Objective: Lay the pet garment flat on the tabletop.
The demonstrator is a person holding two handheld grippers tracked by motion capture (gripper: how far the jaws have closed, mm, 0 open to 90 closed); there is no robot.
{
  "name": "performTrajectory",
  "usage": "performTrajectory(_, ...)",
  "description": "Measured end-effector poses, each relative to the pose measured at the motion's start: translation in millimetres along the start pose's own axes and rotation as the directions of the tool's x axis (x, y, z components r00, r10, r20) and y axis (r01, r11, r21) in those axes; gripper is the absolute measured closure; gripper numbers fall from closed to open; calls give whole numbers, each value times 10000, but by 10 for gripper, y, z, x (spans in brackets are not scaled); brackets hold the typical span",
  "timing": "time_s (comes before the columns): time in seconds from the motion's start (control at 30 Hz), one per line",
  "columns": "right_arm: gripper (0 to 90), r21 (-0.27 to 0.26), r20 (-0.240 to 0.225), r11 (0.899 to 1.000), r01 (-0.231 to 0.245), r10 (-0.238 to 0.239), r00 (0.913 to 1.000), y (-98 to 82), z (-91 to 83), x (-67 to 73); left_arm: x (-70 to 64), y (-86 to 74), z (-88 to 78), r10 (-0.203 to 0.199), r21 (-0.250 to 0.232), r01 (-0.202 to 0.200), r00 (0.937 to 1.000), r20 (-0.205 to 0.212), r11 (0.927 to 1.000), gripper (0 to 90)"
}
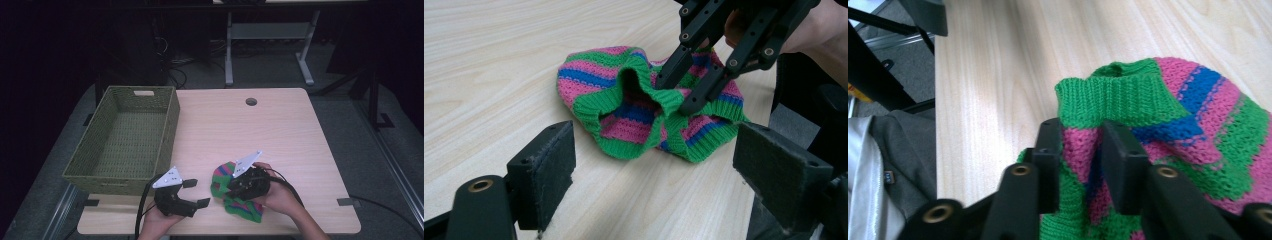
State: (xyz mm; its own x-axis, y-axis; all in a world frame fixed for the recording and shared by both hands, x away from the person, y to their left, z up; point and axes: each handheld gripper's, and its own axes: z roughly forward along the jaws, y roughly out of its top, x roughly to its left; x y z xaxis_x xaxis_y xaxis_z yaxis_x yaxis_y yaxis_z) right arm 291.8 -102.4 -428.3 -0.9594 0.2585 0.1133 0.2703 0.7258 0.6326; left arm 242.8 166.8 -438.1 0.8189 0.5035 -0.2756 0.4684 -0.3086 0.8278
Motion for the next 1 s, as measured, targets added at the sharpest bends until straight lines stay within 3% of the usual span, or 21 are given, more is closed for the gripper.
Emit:
performTrajectory(0.23,807,-121,105,9999,-54,55,9999,0,-51,-18,5,2,-7,-40,-38,40,10000,-24,10000,169)
performTrajectory(0.53,837,-408,-139,9980,-489,484,9987,-18,-161,-67,2,0,-1,-50,-1,50,10000,20,10000,172)
performTrajectory(0.67,837,-799,-327,9948,-633,608,9976,-7,-272,-74,7,2,1,-50,-12,50,10000,13,10000,172)
performTrajectory(0.87,838,-1057,-253,9923,-649,626,9977,-10,-445,-110,0,8,17,3,40,-3,10000,79,10000,176)
performTrajectory(1.0,838,-1471,-500,9856,-836,770,9958,-35,-561,-146,-3,36,60,-62,22,62,9994,346,10000,196)
